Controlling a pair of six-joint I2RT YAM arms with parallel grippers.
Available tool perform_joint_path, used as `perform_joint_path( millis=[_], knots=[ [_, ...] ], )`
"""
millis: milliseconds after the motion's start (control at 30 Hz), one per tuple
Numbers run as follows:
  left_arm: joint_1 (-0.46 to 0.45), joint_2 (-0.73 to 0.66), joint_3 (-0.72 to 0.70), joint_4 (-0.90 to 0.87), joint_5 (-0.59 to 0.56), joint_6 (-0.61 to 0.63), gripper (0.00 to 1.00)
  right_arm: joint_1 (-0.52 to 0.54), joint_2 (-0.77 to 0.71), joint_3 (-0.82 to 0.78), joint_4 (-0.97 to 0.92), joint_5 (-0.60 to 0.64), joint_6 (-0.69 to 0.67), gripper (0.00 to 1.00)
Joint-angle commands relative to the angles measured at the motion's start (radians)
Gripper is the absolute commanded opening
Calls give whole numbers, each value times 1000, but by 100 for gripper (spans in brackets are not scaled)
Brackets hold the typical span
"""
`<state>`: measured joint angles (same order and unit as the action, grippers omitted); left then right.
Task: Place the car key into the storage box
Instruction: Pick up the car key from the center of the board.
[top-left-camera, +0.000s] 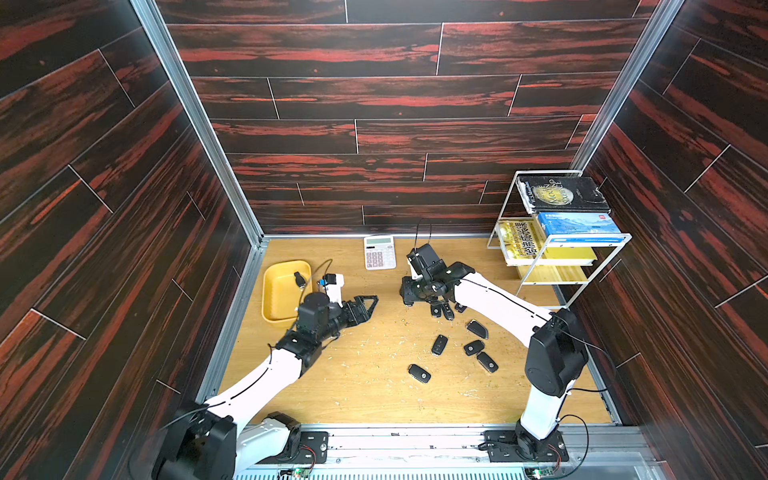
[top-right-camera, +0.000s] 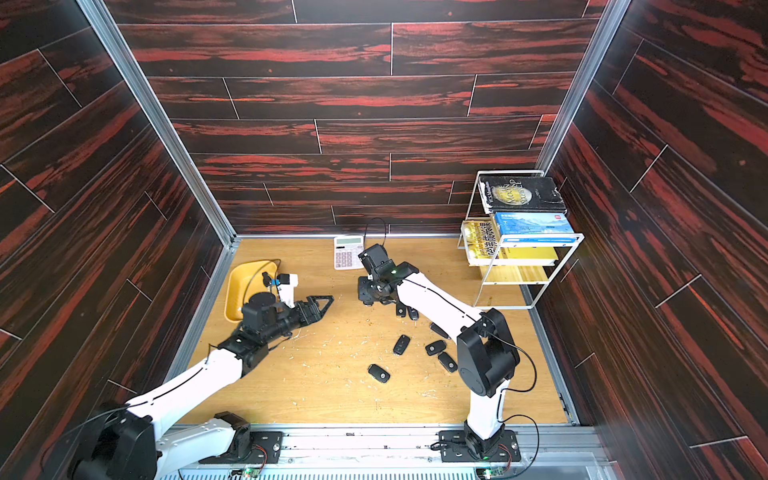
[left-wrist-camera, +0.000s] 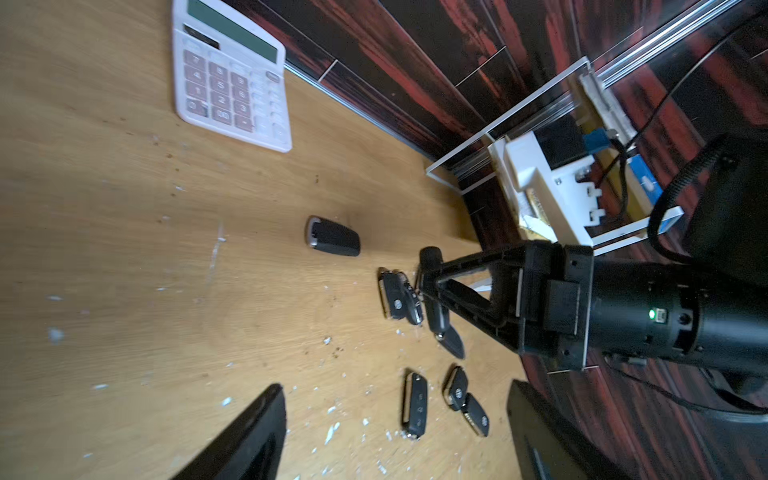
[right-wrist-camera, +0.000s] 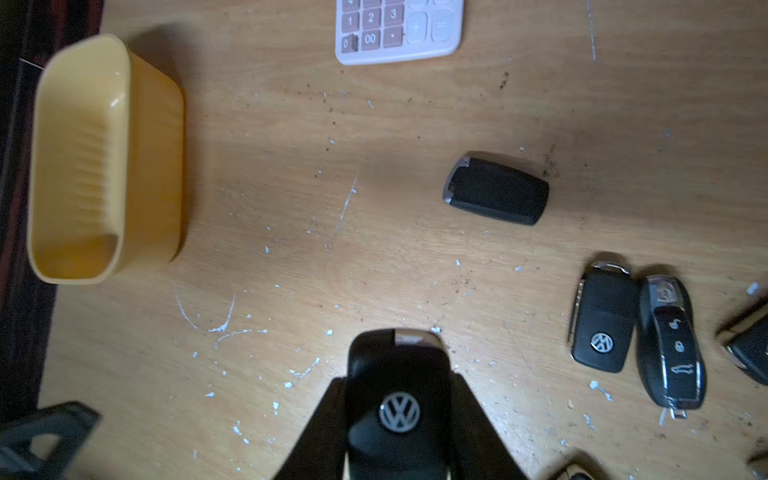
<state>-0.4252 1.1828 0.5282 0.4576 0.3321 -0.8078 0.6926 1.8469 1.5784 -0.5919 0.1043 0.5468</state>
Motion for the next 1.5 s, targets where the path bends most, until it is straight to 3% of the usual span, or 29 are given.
perform_joint_path(
  millis=[0,167,333,533,700,1133,1467],
  knots=[
    [-68,60,-67,398,-84,-87,87,-34,23,46,44,-79,38,34],
    [-212,123,-95,544,-196,148,87,-62,71,145,29,-157,73,35],
    [-252,173,-40,457,-280,280,87,-69,120,213,-14,-176,82,34],
    [-262,350,-41,724,-456,204,84,-73,154,230,-14,-220,127,33],
    [-270,476,-14,861,-535,202,82,-84,184,272,-32,-256,151,32],
    [-274,606,85,897,-540,243,79,-87,177,253,-33,-328,175,32],
    [-274,609,126,819,-521,271,58,-87,160,221,-17,-343,173,32]
  ],
)
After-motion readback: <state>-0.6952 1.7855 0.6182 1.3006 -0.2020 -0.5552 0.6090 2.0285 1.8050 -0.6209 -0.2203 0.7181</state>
